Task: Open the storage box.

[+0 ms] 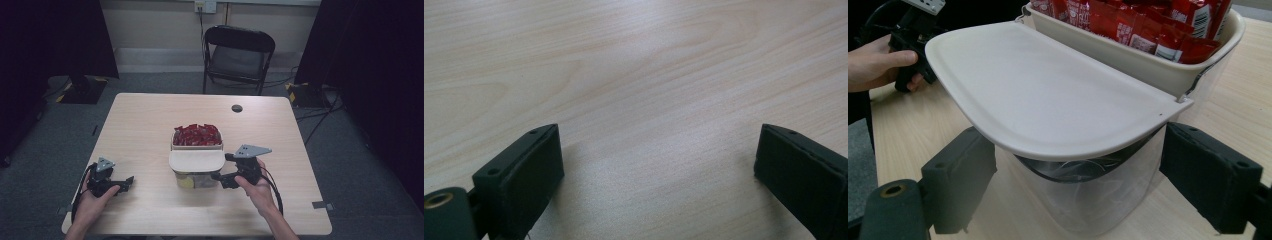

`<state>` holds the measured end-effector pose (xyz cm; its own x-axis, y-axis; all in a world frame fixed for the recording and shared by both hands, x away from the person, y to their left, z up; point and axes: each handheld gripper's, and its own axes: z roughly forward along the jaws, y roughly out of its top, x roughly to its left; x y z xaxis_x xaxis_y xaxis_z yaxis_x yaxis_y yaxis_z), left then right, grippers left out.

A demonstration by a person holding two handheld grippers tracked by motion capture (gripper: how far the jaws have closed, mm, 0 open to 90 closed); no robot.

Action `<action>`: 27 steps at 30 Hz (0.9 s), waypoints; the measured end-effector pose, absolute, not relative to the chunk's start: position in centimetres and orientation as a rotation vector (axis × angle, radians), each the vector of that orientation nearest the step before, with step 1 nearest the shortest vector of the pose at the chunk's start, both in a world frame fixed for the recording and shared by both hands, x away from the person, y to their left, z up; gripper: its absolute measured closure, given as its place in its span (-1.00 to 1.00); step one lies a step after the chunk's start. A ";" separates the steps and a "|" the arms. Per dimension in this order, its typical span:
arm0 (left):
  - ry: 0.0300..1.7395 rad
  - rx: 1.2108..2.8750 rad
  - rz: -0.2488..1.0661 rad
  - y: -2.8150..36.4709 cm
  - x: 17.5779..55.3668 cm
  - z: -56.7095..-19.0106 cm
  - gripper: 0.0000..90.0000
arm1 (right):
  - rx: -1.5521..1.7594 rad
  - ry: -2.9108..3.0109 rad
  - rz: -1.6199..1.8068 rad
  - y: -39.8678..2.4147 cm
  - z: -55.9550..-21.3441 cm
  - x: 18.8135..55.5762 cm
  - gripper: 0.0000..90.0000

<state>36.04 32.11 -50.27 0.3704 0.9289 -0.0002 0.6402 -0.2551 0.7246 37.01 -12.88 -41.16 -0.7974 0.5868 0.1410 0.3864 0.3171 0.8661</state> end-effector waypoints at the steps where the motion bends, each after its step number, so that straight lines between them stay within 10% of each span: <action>1: 1.351 1.993 0.580 32.1 36.0 -50.3 -0.89 | 0.884 2.371 1.480 -13.0 -41.0 37.0 -0.68; 27: 1.350 1.996 0.579 32.1 36.0 -50.3 -0.89 | 0.853 2.342 1.532 -12.8 -39.3 38.1 -0.63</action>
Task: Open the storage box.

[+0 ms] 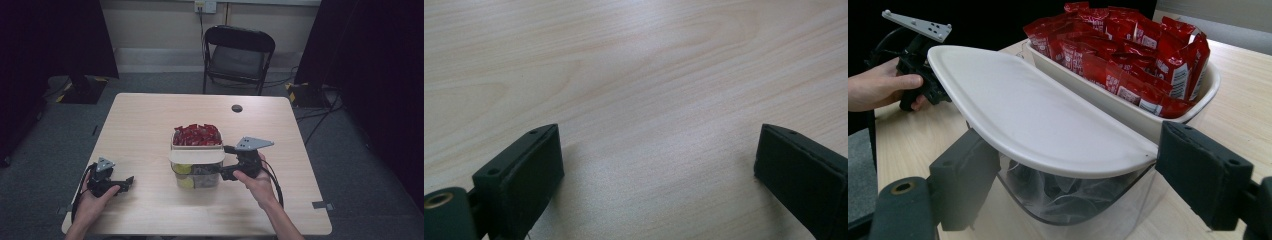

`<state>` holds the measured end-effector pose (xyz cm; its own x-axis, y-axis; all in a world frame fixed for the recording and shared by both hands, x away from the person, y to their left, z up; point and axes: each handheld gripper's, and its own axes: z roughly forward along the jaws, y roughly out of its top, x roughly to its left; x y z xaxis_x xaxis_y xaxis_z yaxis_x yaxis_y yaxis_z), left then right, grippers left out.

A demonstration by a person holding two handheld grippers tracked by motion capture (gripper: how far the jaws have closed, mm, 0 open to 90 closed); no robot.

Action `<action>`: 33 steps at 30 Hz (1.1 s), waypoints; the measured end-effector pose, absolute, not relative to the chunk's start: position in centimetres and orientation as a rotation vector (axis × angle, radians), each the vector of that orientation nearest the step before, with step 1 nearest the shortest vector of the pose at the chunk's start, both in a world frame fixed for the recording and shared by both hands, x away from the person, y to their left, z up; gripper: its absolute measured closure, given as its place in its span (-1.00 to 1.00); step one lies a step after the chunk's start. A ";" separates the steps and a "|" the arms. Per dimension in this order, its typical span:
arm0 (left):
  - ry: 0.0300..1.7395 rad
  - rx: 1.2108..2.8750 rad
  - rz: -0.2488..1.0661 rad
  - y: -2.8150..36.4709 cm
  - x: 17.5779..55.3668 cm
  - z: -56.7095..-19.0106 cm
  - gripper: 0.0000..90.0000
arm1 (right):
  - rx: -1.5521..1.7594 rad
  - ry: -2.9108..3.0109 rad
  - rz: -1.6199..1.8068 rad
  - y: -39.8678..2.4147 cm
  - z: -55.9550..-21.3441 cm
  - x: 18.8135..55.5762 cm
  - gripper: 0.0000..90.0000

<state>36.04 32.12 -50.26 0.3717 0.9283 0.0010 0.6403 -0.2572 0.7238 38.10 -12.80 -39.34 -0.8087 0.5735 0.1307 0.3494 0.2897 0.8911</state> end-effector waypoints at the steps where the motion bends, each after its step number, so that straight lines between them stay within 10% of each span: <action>1: 1.351 1.996 0.579 32.1 36.0 -50.3 -0.89 | 0.855 2.341 1.544 -12.8 -39.3 38.3 -0.62; 33: 1.349 1.995 0.578 32.1 36.1 -50.3 -0.89 | 0.843 2.331 1.600 -12.0 -37.9 40.2 -0.38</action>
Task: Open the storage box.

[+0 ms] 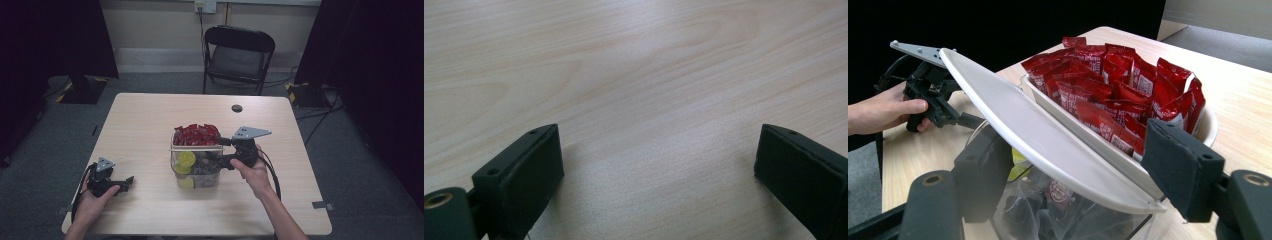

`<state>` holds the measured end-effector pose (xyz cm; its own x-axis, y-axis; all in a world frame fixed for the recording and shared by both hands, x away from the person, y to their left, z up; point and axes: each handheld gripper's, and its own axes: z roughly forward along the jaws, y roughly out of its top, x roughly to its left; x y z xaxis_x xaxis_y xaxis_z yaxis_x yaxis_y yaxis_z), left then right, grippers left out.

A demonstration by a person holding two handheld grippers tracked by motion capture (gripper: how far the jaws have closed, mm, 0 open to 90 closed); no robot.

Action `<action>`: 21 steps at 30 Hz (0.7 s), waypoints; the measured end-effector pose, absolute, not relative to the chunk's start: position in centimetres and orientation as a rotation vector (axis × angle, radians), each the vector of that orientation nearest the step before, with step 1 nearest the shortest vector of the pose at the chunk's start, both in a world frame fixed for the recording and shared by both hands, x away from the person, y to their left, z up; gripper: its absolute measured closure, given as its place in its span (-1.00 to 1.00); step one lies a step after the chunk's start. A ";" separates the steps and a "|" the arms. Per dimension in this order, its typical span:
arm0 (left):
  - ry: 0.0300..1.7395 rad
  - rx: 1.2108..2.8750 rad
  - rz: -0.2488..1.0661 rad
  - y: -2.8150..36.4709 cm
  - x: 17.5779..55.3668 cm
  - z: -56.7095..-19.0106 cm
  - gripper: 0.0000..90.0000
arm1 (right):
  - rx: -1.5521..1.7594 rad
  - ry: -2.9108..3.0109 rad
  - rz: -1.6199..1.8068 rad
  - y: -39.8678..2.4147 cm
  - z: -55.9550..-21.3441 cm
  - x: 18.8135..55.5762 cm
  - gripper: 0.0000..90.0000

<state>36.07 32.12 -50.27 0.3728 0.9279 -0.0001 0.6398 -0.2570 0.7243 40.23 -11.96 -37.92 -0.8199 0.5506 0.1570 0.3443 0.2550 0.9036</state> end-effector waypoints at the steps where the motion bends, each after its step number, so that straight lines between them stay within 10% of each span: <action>1: 1.349 1.995 0.578 32.1 36.1 -50.3 -0.89 | 0.843 2.331 1.600 -12.0 -37.9 40.2 -0.38; 21: 1.349 1.995 0.578 32.1 36.1 -50.3 -0.89 | 0.855 2.321 1.594 -11.6 -37.5 41.3 -0.34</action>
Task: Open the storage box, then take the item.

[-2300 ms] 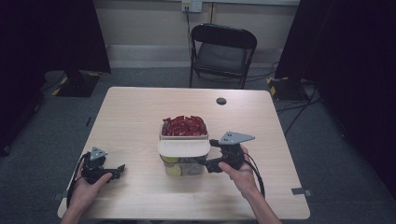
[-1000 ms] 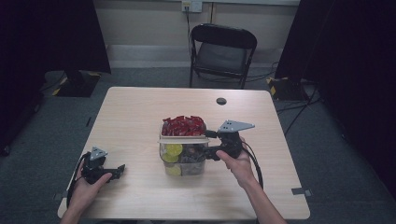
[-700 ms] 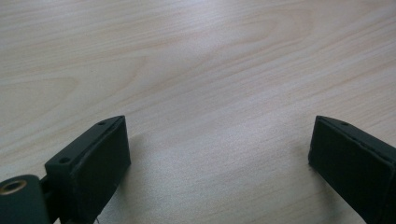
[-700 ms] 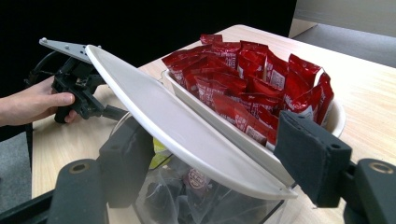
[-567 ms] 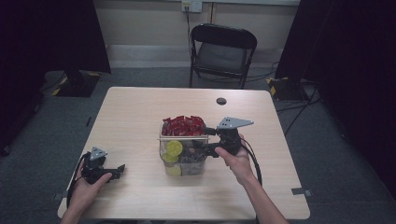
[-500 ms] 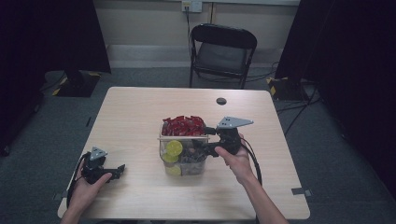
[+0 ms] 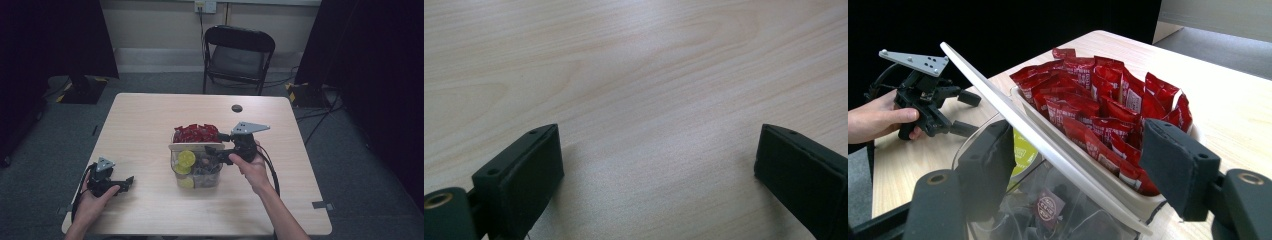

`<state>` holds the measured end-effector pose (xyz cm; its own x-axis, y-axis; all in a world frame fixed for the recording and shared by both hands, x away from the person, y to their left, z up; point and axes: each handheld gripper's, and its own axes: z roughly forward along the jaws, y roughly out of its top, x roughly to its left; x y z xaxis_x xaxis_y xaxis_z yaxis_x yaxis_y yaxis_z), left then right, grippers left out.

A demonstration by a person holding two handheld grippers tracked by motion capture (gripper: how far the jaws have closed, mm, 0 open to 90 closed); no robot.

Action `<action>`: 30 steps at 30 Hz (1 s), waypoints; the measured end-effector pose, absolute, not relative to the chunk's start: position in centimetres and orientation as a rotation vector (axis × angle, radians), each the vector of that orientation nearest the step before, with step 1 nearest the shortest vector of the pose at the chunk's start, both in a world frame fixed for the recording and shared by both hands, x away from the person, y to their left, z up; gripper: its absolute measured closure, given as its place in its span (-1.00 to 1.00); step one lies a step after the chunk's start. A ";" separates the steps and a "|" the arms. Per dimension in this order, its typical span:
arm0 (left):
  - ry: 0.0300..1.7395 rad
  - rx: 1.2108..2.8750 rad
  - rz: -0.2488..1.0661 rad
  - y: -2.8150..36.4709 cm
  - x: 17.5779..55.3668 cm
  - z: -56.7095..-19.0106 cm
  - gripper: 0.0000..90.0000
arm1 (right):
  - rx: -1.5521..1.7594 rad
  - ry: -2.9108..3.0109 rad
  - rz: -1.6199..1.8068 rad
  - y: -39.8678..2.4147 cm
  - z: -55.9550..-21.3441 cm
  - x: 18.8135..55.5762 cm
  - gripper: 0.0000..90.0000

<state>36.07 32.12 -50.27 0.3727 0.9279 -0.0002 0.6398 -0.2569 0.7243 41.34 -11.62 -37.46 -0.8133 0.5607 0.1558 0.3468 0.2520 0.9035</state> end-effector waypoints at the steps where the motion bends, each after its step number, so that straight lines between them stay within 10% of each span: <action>1: 1.349 1.995 0.578 32.1 36.1 -50.3 -0.89 | 0.856 2.321 1.599 -11.6 -37.5 41.4 -0.34; 30: 1.053 1.902 0.501 26.4 34.2 -44.5 -0.52 | 0.886 2.312 1.612 -11.9 -37.6 42.4 -0.24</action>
<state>34.15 26.36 -44.46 0.5588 0.8268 -0.0639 0.4718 -0.2536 0.8444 42.39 -11.93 -37.64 -0.8042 0.5667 0.1792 0.3640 0.2313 0.9022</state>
